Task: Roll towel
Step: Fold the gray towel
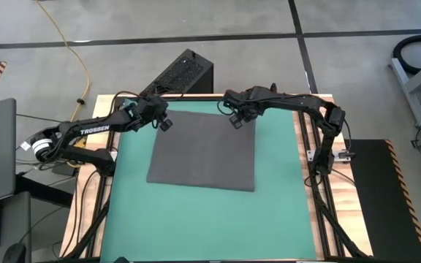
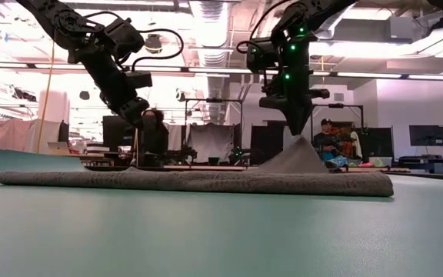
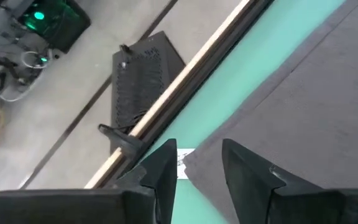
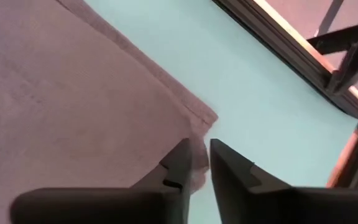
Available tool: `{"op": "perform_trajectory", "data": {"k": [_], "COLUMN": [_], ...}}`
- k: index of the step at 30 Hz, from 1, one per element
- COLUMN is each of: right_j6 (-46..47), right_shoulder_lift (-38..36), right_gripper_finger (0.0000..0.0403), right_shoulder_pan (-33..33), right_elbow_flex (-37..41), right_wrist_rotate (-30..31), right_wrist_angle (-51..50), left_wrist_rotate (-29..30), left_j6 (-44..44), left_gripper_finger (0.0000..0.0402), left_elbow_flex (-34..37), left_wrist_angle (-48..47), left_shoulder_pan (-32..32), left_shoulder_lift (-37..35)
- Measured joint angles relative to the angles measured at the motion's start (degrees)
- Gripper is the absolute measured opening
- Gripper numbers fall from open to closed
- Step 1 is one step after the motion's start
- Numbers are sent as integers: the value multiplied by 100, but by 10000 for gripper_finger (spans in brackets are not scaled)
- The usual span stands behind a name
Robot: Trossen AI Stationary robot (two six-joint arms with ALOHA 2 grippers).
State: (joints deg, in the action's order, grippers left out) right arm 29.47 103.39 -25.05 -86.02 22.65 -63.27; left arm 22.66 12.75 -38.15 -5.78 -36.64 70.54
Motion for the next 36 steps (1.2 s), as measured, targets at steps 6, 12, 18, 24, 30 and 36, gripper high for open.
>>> {"op": "perform_trajectory", "data": {"k": [6, 12, 18, 24, 30, 36], "right_j6": [-97, -1206, -2776, -2989, -1438, 861], "right_shoulder_lift": [0, -37, -365, -677, -1255, -1386], "right_gripper_finger": [161, 193, 186, 179, 146, 81], "right_shoulder_pan": [-149, -142, 514, 1884, 3601, 4824], "right_elbow_flex": [0, 0, 0, 33, 1750, 3171], "right_wrist_rotate": [-3, -346, -2131, -3030, -1420, 1434], "right_wrist_angle": [53, 615, 1208, 1327, 4402, 6417], "left_wrist_rotate": [-1042, -3224, -6112, -5174, -2967, -2317], "left_j6": [-411, -904, -795, -452, -1680, -2814], "left_gripper_finger": [119, 117, 92, 57, 14, 0], "left_elbow_flex": [0, 0, -315, -1025, -611, 866], "left_wrist_angle": [-126, -78, -369, -1788, -1662, -193], "left_shoulder_pan": [6, 18, 405, 1659, 2986, 3623], "left_shoulder_lift": [0, -15, -609, -2166, -3504, -4455]}}
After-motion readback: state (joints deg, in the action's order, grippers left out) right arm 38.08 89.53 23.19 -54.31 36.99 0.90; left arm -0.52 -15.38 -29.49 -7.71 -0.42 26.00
